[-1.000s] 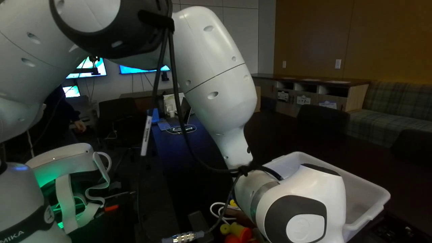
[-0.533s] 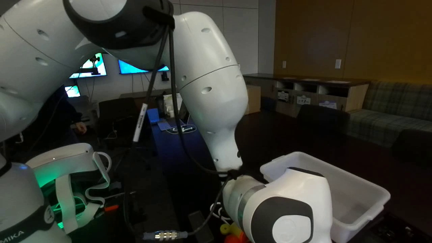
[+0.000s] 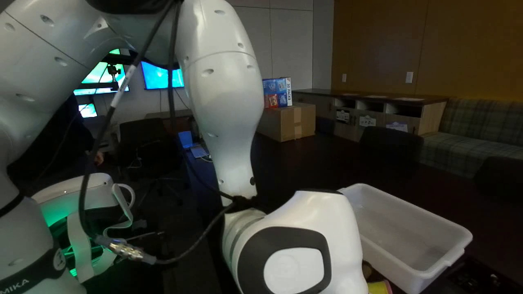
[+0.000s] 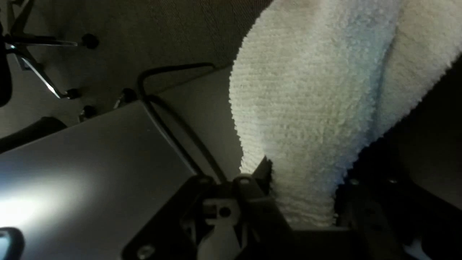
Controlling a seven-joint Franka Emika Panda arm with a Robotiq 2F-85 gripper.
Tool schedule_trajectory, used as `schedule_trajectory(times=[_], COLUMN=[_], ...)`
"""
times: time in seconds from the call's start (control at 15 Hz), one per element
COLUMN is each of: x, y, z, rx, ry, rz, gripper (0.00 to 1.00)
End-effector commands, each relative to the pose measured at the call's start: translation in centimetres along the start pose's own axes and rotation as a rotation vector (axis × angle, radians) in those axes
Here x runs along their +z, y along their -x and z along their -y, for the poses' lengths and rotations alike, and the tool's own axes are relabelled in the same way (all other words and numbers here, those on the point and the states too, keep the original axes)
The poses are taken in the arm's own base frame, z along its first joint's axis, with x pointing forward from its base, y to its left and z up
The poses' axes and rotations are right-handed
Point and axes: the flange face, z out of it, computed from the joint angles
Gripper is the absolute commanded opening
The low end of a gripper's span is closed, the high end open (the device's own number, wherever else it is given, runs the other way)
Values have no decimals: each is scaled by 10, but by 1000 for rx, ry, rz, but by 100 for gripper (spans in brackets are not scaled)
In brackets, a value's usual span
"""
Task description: Pick up the cloth and move the objects on the table with the cloth, then put the cloth in the box
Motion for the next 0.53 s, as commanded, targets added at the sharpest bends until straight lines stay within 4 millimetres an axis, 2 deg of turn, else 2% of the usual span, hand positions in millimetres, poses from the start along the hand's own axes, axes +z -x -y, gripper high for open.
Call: schedule_trajectory(times=[0.0, 0.33, 0.47], x=[-41, -85, -103], y=[37, 60, 76], z=[-29, -63, -72], rx=[124, 209, 242], ry=[38, 124, 158], rz=[-69, -132, -151], gripper=[18, 18, 18])
